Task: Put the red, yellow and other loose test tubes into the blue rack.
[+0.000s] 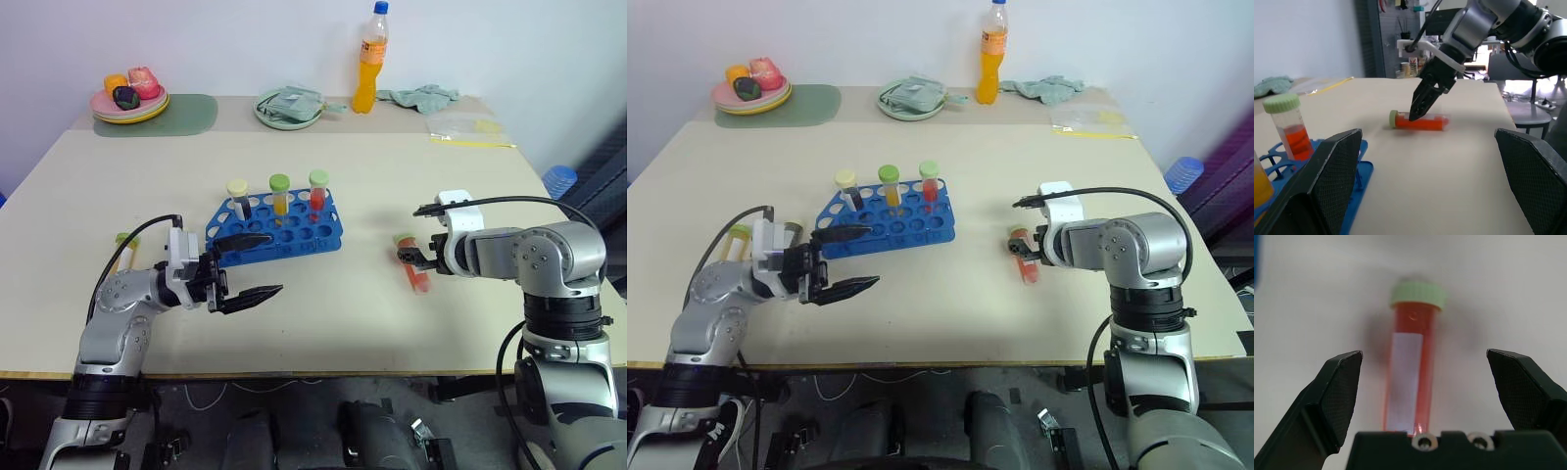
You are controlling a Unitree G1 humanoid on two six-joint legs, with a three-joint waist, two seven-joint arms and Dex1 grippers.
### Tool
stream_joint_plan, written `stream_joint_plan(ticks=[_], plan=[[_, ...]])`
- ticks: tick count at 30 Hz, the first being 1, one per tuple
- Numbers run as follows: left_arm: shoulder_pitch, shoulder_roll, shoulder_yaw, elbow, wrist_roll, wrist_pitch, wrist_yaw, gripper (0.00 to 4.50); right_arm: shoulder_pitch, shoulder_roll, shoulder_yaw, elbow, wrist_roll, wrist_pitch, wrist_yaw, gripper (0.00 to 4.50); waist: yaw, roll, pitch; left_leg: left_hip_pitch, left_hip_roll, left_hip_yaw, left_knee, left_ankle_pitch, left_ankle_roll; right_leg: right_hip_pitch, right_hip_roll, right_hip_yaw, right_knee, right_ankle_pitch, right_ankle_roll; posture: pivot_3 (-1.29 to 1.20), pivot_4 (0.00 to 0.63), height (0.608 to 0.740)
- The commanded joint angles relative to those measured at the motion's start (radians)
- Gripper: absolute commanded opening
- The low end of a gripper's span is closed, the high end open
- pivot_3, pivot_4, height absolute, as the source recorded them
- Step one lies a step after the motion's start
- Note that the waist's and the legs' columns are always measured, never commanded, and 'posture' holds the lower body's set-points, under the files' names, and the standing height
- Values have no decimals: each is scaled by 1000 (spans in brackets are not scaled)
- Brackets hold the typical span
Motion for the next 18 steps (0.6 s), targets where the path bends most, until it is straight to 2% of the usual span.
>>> stream_joint_plan(ticks=[1,6,9,14,15,18], plan=[[12,-3,6,-60,0,-18,26,4467,-43,14,-3,12,64,6,-85,4500,0,0,0,0,0,0,0,0,0,0,0,0,0,0,0,0,150,740],[37,-12,-2,-86,0,-18,51,4467,-61,21,19,48,150,6,-177,4500,0,0,0,0,0,0,0,0,0,0,0,0,0,0,0,0,150,740],[46,-16,-5,-99,1,-16,62,4500,-52,-5,44,58,182,6,-202,3635,1,0,0,0,0,0,0,0,0,0,0,0,0,0,0,0,150,740],[54,-16,-6,-101,3,-18,69,4500,-52,-27,68,86,217,6,-229,1044,0,0,0,-1,0,0,0,0,0,0,0,0,-1,0,0,0,150,740],[51,-16,-6,-99,2,-17,69,4500,-52,-27,69,86,227,6,-233,732,0,0,0,-1,0,0,0,0,0,0,0,0,-1,0,0,0,150,740],[46,-16,-5,-96,3,-17,70,4500,-78,8,22,59,208,6,-236,720,-1,0,0,-1,0,-1,0,0,0,0,0,0,-1,0,0,0,150,740]])
